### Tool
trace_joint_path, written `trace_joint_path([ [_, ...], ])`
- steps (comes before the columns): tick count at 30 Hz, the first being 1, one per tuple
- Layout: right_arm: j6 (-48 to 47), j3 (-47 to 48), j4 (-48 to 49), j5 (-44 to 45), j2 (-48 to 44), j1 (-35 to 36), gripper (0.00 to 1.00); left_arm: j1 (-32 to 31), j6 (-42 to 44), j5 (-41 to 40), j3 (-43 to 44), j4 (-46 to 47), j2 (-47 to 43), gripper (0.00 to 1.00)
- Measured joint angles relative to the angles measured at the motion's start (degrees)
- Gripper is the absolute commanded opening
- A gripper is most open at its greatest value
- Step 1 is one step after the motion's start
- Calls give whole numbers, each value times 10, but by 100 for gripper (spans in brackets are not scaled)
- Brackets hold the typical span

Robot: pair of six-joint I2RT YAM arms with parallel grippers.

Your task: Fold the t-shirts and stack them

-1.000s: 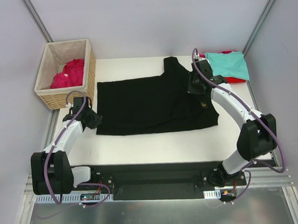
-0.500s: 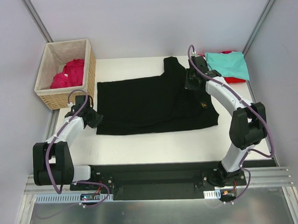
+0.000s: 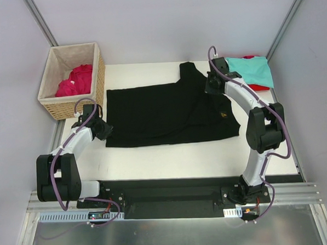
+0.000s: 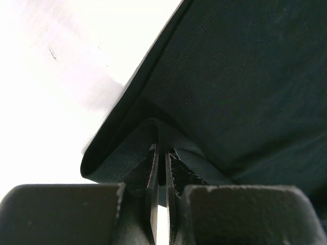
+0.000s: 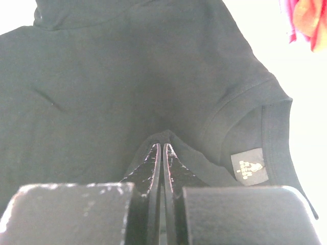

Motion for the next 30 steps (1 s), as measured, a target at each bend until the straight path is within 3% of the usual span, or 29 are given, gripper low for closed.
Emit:
trace_joint_path([
  [30,0,55,-4,-11,3,-15,1,0,-4,-10,-3,12,-44,0],
])
